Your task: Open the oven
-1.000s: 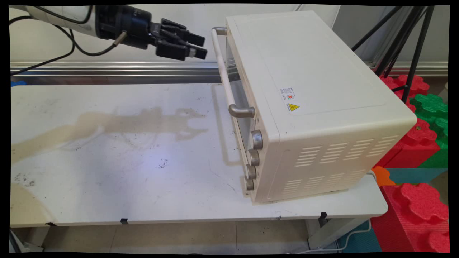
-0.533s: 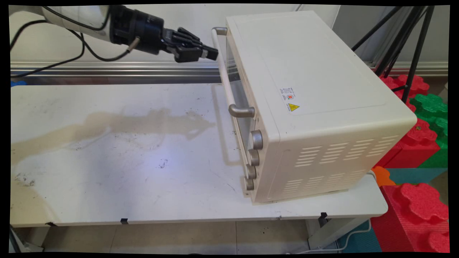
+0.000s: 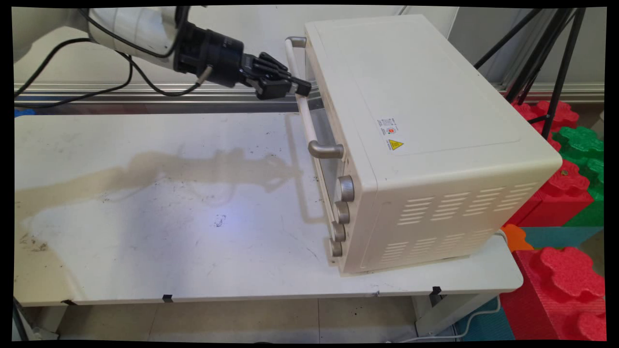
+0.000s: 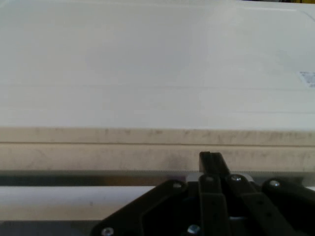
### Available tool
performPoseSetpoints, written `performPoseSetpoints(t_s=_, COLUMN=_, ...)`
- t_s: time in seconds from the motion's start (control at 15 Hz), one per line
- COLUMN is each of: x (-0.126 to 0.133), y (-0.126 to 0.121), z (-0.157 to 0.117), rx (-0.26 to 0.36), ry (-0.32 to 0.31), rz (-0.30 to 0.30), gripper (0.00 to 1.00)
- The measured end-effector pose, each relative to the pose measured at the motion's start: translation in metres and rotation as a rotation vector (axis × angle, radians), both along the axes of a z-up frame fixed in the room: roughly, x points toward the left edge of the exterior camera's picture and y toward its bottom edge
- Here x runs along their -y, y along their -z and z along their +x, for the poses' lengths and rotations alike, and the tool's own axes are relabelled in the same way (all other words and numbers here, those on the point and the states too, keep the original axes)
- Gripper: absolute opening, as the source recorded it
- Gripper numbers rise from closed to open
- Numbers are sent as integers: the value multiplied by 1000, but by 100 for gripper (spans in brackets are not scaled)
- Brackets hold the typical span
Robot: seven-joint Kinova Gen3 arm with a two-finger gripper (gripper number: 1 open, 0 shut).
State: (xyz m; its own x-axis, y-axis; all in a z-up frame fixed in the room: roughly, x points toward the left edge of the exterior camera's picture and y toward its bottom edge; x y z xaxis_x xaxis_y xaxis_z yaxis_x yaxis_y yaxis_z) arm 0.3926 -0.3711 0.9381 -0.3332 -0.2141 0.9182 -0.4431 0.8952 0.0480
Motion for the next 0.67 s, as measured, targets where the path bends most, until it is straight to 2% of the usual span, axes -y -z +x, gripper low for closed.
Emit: performPoseSetpoints(t_s=0.67, x=4, y=15, z=-13, rx=47, ry=18, rz=4, gripper=0)
